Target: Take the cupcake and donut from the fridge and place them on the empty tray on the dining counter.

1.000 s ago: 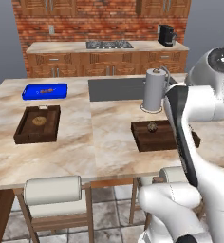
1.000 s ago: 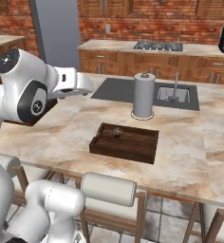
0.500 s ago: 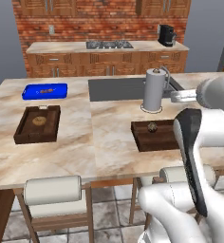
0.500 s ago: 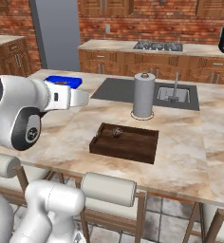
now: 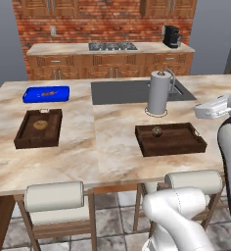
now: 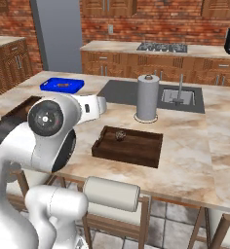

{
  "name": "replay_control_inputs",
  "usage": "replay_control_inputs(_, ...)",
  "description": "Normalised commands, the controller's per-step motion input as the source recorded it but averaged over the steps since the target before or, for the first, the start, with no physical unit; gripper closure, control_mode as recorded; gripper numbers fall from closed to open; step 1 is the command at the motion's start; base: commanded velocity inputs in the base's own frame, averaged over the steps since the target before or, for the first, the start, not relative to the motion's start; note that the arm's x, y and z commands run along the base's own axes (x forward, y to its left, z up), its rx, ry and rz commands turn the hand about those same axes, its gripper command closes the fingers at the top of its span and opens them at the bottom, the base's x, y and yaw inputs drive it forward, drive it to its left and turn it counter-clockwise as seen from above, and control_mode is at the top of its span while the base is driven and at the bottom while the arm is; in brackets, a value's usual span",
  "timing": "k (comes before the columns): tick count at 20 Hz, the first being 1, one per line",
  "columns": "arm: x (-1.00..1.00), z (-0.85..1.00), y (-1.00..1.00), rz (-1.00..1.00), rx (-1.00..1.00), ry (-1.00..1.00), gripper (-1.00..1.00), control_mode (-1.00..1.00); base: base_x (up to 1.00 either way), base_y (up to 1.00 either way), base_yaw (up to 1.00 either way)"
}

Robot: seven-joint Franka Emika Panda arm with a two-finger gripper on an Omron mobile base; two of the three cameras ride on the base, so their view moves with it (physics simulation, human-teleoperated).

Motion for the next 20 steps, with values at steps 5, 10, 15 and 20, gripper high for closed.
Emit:
replay_control_inputs(5, 0.00, -0.01, 0.00, 0.05, 0.00, 0.00, -1.00, 1.00, 0.00, 0.00, 0.00)
replay_control_inputs(10, 0.00, 0.00, 0.00, 0.00, 0.00, 0.00, -1.00, 1.00, -0.32, 0.00, 0.00)
replay_control_inputs(15, 0.00, 0.00, 0.00, 0.00, 0.00, 0.00, -1.00, 1.00, -0.49, 0.06, 0.00)
replay_control_inputs(20, 0.00, 0.00, 0.00, 0.00, 0.00, 0.00, -1.00, 1.00, -0.43, -0.07, 0.01)
